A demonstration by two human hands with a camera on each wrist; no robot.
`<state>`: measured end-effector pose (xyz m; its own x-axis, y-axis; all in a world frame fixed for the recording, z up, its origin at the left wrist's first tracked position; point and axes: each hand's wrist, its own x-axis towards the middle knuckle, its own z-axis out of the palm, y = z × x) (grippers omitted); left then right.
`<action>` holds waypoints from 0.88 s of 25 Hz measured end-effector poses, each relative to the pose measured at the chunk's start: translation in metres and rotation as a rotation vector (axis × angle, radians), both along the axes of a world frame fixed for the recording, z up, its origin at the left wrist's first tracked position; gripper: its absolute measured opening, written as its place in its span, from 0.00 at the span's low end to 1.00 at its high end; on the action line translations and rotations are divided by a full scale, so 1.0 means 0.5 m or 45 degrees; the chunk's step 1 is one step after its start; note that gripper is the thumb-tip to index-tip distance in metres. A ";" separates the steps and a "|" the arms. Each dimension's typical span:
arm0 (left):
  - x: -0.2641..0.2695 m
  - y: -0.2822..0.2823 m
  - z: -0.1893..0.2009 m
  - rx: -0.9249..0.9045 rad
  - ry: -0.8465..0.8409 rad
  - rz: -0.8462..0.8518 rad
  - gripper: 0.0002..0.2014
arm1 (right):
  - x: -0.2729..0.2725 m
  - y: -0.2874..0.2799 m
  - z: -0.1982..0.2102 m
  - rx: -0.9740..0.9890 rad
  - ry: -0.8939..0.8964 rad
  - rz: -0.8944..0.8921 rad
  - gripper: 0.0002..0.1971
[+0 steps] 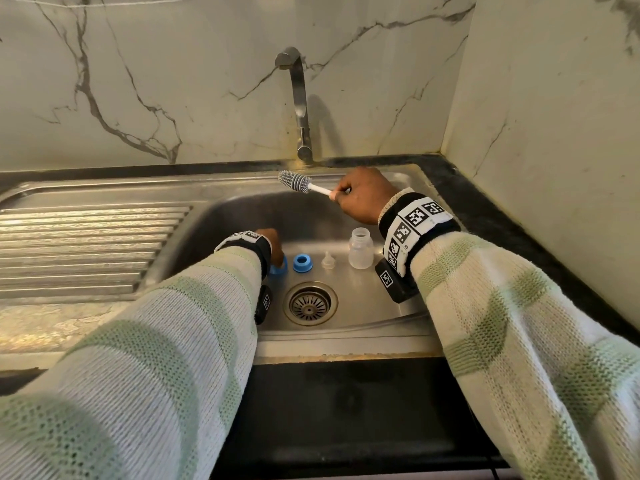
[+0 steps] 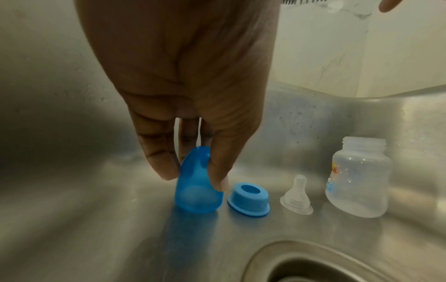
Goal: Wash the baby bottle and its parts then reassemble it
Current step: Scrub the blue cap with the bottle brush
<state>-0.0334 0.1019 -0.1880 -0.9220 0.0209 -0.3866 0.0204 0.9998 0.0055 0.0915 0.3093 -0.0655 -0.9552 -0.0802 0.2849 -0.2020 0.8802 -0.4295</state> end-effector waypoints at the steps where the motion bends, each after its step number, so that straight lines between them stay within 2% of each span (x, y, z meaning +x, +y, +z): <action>1: -0.005 0.000 -0.004 -0.018 0.006 -0.008 0.19 | 0.000 0.000 0.000 -0.005 -0.005 -0.002 0.11; 5: -0.043 -0.004 -0.047 -0.006 0.012 -0.051 0.29 | -0.002 0.003 -0.002 -0.014 -0.029 -0.004 0.11; 11: -0.075 -0.007 -0.072 0.021 0.016 -0.062 0.32 | -0.001 0.003 0.000 0.002 -0.031 0.007 0.11; 13: -0.055 -0.004 -0.062 0.022 -0.001 -0.042 0.30 | 0.000 0.001 -0.001 0.003 -0.023 0.002 0.11; 15: -0.026 0.004 -0.033 -0.001 0.006 -0.050 0.28 | 0.002 0.001 0.003 0.010 -0.011 -0.004 0.11; 19: -0.020 0.010 0.024 0.050 0.126 -0.049 0.35 | 0.000 0.006 0.009 0.041 -0.013 -0.061 0.11; 22: 0.064 0.026 0.113 0.122 0.258 -0.075 0.31 | -0.003 0.004 0.008 0.039 -0.036 -0.107 0.11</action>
